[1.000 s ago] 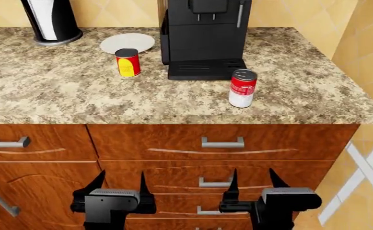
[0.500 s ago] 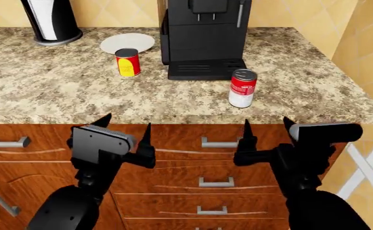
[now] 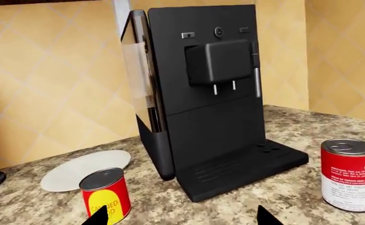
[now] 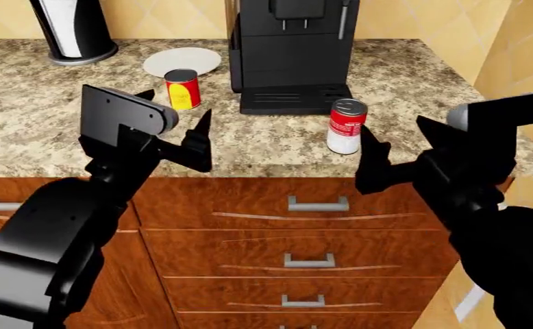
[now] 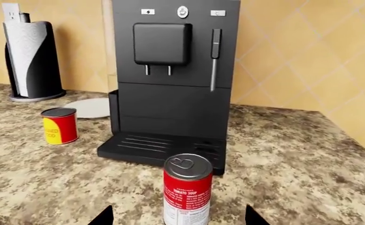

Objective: Pick the cans from the counter and place them in their designated side in the cabinet.

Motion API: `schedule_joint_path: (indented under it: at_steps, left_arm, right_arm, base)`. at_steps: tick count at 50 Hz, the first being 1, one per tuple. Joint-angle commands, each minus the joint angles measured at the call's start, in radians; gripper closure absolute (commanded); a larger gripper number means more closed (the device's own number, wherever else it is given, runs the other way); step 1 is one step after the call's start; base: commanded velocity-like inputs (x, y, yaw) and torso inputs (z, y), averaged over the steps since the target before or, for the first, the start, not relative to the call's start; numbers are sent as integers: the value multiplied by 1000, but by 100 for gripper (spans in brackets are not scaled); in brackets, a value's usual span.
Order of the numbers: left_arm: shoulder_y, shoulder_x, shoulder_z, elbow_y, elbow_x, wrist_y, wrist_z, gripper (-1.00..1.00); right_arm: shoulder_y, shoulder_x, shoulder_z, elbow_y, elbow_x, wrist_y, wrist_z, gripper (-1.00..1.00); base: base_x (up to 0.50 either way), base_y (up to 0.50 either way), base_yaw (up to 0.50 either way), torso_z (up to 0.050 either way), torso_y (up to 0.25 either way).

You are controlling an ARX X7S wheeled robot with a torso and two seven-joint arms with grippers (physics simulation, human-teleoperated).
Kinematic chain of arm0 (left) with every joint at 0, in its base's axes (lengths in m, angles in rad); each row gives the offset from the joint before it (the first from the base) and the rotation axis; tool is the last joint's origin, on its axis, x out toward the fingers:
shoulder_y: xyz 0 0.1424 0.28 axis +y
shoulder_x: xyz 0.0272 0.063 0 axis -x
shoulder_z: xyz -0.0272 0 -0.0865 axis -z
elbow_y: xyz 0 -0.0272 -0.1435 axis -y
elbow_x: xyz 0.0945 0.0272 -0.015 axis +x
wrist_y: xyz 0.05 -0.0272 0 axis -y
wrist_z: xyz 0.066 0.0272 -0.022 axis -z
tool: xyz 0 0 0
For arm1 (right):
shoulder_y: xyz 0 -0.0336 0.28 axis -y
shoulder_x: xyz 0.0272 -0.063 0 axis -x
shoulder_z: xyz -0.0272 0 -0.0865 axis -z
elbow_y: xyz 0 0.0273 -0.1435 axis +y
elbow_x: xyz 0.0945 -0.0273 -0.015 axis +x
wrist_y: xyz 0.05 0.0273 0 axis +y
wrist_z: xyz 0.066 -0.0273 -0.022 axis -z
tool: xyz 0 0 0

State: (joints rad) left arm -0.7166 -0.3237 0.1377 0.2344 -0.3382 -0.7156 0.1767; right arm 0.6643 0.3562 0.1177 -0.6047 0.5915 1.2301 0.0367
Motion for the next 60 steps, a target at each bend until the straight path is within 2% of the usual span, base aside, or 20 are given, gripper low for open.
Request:
schedule_joint_path:
  at_steps: [1,19,43,60]
  left_arm:
    - [-72,-7,-4,-32,-8,-19,7,-100]
    - [-89,-8,-5,-39,-11,-13,0,-100]
    - [-97,-7,-9,-50,-19,-1,-8,-100]
    - [-113,-10,5,-65,-9,13,-13,-100]
  right_arm:
    - [106,18,-60,152,5,-26,-73,-100]
    - [144,30,-143,282,-41,-106,-113,-100]
    - [140,35,-168,369,-67,-170,-127,-100]
    - [184,17,-221,536,-117,-288,-171,-100]
  base:
    - [0,0,0,0,0]
    - [0,0,0,0,0]
    - [0,0,0,0,0]
    - [0,0,0,0,0]
